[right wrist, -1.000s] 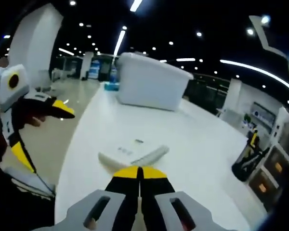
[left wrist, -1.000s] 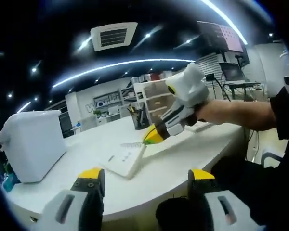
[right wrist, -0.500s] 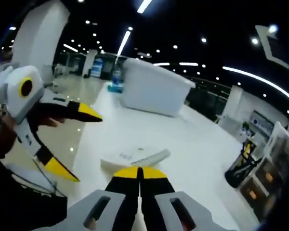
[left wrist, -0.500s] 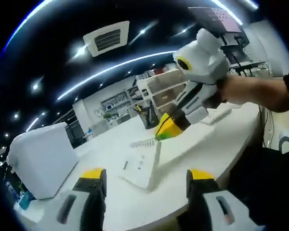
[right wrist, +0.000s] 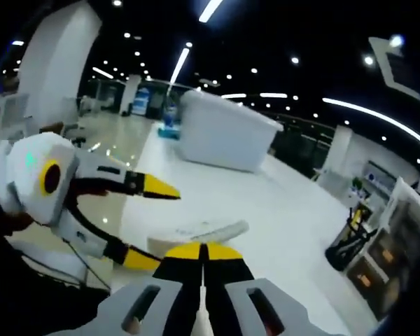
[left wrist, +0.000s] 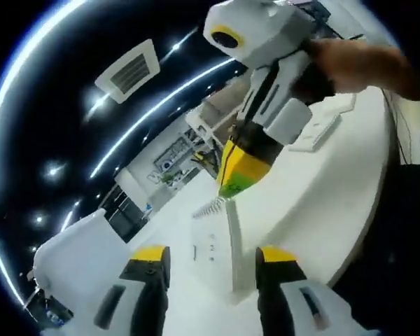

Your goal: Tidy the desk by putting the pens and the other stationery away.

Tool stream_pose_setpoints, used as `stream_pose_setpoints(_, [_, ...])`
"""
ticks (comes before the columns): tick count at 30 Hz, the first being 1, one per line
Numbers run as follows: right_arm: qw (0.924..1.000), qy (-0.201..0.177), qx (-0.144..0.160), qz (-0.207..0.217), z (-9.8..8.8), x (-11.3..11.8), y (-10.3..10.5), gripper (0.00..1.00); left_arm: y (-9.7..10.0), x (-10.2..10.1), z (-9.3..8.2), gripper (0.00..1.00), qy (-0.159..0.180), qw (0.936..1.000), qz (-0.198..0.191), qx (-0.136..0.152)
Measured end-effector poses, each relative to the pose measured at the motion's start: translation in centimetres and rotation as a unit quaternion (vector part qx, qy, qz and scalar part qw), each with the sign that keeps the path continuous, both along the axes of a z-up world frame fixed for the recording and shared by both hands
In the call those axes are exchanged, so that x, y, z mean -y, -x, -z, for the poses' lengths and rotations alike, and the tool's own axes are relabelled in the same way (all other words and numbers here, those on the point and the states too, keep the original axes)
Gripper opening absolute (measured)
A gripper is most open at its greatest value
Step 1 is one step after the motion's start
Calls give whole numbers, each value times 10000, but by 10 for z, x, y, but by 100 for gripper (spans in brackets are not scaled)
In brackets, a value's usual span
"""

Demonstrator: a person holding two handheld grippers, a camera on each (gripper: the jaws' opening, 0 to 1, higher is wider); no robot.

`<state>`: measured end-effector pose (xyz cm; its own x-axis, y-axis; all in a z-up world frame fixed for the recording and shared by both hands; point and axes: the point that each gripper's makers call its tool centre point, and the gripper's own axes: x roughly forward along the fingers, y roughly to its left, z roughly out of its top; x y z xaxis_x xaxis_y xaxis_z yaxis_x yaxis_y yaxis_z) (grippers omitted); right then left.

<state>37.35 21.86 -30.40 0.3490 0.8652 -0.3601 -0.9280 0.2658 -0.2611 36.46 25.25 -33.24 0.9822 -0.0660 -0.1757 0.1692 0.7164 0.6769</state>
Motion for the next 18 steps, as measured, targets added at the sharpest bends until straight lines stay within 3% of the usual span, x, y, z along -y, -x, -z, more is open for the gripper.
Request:
stream_pose_setpoints(13, [9999,-118,-97,65,-8,11,6,0,-2,11,1,32,-452,9989,38,111])
stream_pose_setpoints(18, [9997,-167,-128,78,-10,14,7,0,-2,12,-2,25,-788,9967,-20,207])
